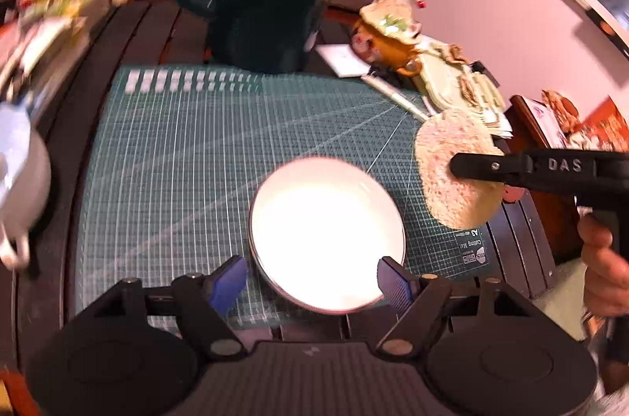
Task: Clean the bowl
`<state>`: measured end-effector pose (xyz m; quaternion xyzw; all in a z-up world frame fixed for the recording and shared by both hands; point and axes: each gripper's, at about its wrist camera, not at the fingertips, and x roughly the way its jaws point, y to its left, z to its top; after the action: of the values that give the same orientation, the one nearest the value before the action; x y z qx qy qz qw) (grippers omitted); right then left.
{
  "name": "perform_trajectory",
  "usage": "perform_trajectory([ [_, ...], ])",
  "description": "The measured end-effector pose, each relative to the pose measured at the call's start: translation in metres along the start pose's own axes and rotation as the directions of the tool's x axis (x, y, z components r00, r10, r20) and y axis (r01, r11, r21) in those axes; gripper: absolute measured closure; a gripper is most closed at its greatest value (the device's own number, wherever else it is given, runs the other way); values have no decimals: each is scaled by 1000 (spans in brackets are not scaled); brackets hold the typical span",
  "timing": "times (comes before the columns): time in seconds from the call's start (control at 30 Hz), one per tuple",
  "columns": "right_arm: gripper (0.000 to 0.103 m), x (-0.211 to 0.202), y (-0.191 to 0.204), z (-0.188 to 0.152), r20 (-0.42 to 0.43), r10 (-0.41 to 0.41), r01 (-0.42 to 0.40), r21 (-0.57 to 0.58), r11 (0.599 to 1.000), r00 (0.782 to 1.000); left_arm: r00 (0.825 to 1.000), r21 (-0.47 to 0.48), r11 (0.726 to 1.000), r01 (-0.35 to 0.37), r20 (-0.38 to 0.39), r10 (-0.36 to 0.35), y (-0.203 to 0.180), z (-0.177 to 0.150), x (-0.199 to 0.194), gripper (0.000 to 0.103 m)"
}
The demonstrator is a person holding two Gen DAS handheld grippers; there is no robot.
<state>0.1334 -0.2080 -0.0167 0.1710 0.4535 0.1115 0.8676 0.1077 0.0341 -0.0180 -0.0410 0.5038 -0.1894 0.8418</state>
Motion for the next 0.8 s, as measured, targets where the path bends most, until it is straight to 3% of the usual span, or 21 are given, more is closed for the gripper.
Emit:
perform_trajectory([
  [0.07, 93, -1, 0, 0, 3, 1, -1, -1, 1000, 1000, 999, 9, 1000, -25, 36, 24, 0, 2, -6, 30],
  [0.23, 93, 0, 1, -1, 3, 0, 0, -5, 1000, 1000, 987, -110, 991, -71, 137, 86, 12, 11, -24, 30],
  [0.33, 93, 0, 2, -1, 5, -1, 1, -10, 1000, 1000, 993, -129, 990, -64, 92, 76, 13, 16, -21, 30],
  [0.4, 93, -1, 1, -1, 5, 1, -1, -7, 1000, 1000, 995, -97, 993, -61, 72, 68, 8, 14, -20, 30],
  [0.57, 93, 0, 1, -2, 4, 4, -4, -1, 1000, 1000, 992, 130, 984, -120, 57, 114, -25, 5, -11, 30],
  [0.8, 93, 2, 1, -3, -3, 3, -3, 0, 1000, 1000, 992, 151, 986, -75, 112, 59, -34, 2, -16, 30],
])
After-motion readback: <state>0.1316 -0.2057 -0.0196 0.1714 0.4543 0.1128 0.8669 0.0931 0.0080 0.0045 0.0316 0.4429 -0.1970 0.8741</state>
